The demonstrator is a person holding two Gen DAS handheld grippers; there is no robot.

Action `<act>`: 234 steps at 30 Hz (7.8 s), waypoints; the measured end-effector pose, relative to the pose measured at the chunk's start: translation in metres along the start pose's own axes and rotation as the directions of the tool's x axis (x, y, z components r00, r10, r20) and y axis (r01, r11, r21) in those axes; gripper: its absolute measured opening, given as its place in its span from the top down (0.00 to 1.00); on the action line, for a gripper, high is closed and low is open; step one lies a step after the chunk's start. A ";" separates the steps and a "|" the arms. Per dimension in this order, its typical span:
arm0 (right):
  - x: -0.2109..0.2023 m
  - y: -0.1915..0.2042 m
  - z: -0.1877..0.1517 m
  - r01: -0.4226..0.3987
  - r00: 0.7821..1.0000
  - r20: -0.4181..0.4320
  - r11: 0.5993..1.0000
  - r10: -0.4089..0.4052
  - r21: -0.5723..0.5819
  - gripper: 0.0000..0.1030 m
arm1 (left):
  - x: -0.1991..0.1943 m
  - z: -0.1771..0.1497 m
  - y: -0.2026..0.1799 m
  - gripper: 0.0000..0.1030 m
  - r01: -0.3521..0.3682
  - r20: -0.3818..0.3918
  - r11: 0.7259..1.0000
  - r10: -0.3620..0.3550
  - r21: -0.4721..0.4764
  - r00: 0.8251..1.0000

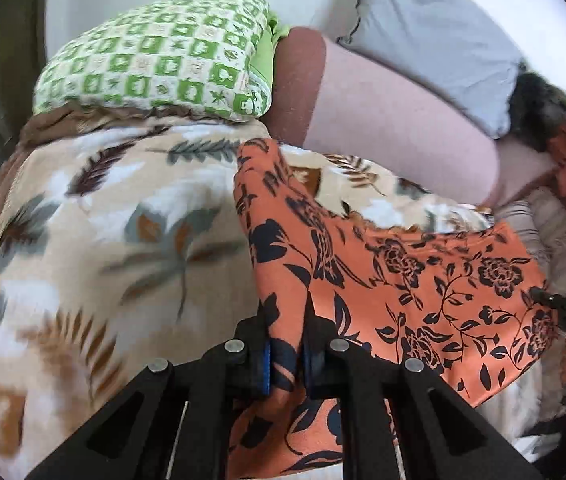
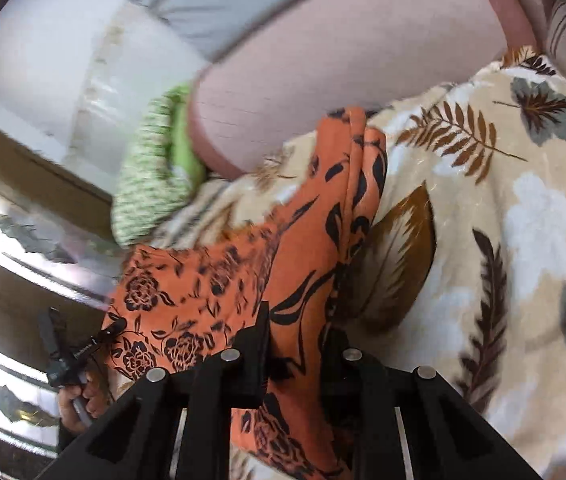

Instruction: Fold small clothes

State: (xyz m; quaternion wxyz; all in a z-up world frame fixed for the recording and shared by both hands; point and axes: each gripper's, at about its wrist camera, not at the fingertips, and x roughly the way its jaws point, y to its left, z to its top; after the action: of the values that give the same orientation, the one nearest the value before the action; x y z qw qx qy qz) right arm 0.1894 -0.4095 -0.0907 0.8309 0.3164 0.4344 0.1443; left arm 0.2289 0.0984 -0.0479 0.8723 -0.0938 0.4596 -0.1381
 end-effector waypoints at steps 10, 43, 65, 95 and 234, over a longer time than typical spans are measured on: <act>0.009 -0.080 -0.166 0.172 0.976 -0.165 0.971 -0.145 0.168 0.51 | 0.030 -0.144 0.080 0.65 -0.050 -0.196 0.970 0.003 -0.237 0.981; 0.060 -0.064 -0.061 0.207 0.977 0.020 0.965 -0.213 0.162 0.30 | 0.051 -0.143 0.021 0.22 -0.240 -0.017 0.967 0.242 0.083 0.970; 0.040 -0.023 -0.186 0.094 0.994 -0.065 0.989 -0.087 0.112 0.33 | 0.109 -0.051 0.082 0.25 -0.298 -0.150 0.952 0.286 -0.064 0.946; -0.050 -0.032 -0.213 0.018 0.986 0.156 0.973 -0.055 0.229 0.27 | -0.012 -0.192 0.032 0.26 -0.266 -0.044 0.963 0.265 -0.034 0.963; 0.070 0.010 -0.199 0.217 0.975 0.027 0.971 -0.221 0.098 0.26 | -0.052 -0.191 -0.058 0.16 -0.334 0.070 0.943 0.332 0.019 0.941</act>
State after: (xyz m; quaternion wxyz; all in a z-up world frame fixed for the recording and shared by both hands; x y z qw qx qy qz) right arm 0.0685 -0.2858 -0.2125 0.8340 0.3080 0.4571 0.0251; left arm 0.0341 0.0537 -0.0976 0.8991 -0.0061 0.4377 0.0074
